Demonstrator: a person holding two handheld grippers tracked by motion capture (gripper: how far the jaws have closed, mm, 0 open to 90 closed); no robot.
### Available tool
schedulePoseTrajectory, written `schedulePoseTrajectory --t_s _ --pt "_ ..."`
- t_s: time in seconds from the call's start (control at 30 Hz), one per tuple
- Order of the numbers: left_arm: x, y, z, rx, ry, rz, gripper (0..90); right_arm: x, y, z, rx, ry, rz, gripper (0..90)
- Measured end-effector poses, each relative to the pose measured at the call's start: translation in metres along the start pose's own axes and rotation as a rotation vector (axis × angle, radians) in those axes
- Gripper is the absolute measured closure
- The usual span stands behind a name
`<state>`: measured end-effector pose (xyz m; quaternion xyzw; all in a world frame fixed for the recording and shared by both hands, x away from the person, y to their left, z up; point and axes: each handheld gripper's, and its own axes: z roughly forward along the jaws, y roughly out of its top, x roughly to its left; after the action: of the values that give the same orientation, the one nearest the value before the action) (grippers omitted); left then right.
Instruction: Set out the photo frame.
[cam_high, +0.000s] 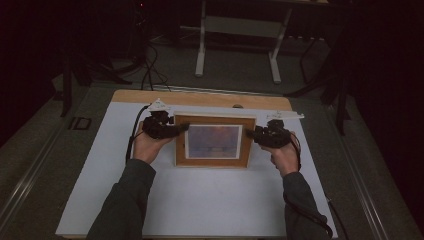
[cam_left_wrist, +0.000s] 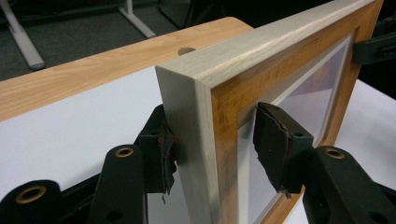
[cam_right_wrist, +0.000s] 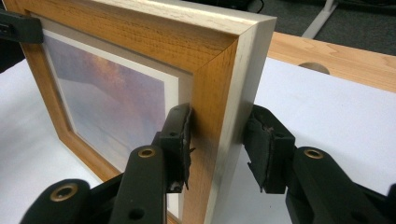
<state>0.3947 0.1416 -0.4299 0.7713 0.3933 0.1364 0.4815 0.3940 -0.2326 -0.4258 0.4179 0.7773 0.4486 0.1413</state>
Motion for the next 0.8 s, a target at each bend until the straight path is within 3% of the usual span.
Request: schedulePoseTrajectory --t_s 0.8 --pt "0.000 -0.008 -0.031 -0.043 0.006 0.009 50.7 -0.001 -0.002 -0.011 -0.012 -0.002 -0.007 59.2"
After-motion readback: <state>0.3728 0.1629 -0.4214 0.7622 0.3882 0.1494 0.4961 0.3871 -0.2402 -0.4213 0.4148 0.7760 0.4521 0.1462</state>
